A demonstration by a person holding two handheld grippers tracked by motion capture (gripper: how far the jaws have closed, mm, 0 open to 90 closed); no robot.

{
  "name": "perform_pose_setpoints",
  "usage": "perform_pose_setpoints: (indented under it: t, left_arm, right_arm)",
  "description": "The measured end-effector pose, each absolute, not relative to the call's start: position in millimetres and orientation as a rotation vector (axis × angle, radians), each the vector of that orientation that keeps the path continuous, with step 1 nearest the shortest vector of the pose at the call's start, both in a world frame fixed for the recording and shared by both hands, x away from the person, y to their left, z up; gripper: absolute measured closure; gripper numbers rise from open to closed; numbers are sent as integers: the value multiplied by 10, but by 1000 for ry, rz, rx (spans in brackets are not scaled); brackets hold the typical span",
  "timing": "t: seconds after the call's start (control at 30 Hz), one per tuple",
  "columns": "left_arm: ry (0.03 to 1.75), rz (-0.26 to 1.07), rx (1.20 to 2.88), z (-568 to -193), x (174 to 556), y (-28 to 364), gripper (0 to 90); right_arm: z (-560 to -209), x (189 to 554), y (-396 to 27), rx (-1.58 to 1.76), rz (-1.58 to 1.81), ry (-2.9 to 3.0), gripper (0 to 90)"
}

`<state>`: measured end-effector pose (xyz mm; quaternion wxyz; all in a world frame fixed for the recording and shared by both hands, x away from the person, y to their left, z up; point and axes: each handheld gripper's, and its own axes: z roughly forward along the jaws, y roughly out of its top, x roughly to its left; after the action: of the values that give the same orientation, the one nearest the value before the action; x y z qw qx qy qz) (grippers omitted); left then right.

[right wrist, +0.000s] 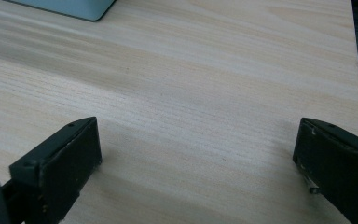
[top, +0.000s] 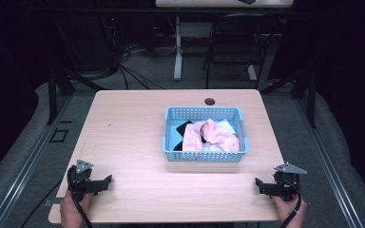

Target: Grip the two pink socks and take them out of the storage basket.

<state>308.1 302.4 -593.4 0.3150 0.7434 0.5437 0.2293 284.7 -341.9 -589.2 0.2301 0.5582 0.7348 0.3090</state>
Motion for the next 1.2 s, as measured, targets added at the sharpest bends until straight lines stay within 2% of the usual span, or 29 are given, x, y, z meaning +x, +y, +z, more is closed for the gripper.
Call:
perform_pose_setpoints:
  t: [0.77, 1.2]
  left_arm:
    - [1434, 607, 1958, -5934, 3080, 3021, 5]
    - [1434, 608, 1959, -5933, 3079, 3021, 6]
  right_arm:
    - [-5879, 2850, -3376, 1584, 818, 1981, 14]
    - [-5738, 2893, -3346, 1616, 765, 2147, 18]
